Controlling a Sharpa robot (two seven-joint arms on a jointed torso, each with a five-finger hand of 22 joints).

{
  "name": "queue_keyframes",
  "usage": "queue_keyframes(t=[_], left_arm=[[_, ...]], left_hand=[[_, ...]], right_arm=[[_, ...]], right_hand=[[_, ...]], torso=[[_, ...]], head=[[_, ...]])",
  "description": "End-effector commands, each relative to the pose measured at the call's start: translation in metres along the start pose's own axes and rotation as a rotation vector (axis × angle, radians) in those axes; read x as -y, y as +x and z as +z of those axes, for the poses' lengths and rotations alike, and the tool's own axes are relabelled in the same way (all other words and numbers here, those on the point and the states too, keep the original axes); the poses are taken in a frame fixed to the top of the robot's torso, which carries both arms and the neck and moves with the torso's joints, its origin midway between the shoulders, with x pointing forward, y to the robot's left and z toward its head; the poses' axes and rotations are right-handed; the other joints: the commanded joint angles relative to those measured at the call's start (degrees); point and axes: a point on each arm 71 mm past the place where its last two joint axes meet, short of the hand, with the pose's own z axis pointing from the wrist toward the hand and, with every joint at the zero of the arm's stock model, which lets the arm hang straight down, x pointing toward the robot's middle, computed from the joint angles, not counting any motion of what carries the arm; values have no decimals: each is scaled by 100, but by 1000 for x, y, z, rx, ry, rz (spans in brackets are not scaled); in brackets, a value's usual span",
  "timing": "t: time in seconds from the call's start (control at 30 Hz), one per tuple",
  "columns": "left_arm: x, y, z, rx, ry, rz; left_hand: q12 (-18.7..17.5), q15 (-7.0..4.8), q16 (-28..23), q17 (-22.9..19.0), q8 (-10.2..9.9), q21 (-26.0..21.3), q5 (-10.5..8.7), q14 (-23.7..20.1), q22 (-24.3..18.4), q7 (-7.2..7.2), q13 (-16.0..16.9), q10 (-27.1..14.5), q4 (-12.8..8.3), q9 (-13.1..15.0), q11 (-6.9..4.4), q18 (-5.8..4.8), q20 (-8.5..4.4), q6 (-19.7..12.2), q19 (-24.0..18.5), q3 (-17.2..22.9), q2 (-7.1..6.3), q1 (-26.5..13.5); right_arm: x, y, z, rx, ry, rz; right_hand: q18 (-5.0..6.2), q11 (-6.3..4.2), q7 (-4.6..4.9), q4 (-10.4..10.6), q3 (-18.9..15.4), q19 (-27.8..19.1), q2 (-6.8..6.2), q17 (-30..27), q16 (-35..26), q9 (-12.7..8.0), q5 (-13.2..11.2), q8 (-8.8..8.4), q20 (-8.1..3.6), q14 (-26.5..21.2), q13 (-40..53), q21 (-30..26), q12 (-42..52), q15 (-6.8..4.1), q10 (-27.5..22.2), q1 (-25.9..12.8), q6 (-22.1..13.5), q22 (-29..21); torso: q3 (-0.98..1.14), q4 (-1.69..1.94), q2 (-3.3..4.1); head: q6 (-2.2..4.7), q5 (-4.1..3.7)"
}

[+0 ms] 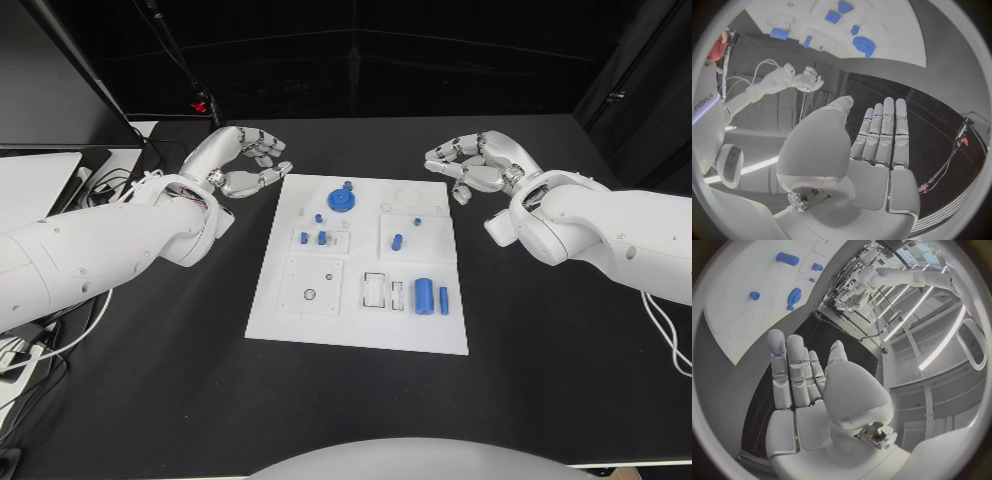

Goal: Assemble the parts on the task board

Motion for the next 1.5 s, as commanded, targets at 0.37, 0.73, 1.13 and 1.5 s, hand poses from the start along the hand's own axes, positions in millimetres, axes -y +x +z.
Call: queue_keyframes(t=[0.37, 0.73, 1.13, 1.5], left_arm=[[11, 7, -13, 148, -12, -535], [25, 16, -23, 121, 39, -618], [27, 18, -25, 117, 40, -626], [26, 17, -26, 119, 36, -624]], left_hand=[[345, 471, -31, -482, 198, -1242, -498, -1831, -938, 392, 53, -1440, 24, -49, 415, -186, 385, -1357, -963, -1201, 444, -1110], [849, 611, 254, -805, 715, -1343, -1076, -2587, -1350, 496, 79, -1978, 35, 10, 487, -324, 390, -1868, -1218, -1518, 441, -1477], [1175, 632, 541, -970, 1036, -1323, -1133, -2787, -1525, 506, 81, -2180, 25, 31, 503, -343, 391, -2080, -1254, -1504, 562, -1467], [1364, 631, 717, -1078, 1215, -1313, -1188, -2846, -1604, 507, 71, -2250, 16, 33, 503, -340, 390, -2156, -1227, -1556, 730, -1514]], right_arm=[[-10, 12, 6, -66, -113, -385], [-7, 28, 10, -135, -109, -601], [-2, 44, 10, -220, -92, -755], [2, 53, 13, -264, -40, -828]], right_hand=[[-449, -45, -105, -221, 434, 1252, -144, 3598, 1446, 2, -492, -522, -102, 1240, -451, 2255, -1025, -71, 654, 483, 517, 1454], [-470, -46, -184, -408, 566, 1260, -254, 3602, 1450, 4, -505, -732, -96, 1211, -447, 2364, -1639, -82, 800, 921, 631, 1535], [-473, -81, -200, -335, 519, 1255, -320, 3565, 1433, -1, -506, -827, -149, 1197, -446, 2385, -1938, -137, 962, 952, 759, 1553], [-461, -73, -202, -307, 504, 1225, -337, 3483, 1406, -2, -506, -861, -148, 1180, -444, 2333, -2036, -127, 955, 944, 781, 1519]], torso=[[3, 9, 3], [9, -1, 6], [6, -8, 0], [12, -8, 2]], head=[[132, -169], [129, -197], [120, -210], [112, -212]])
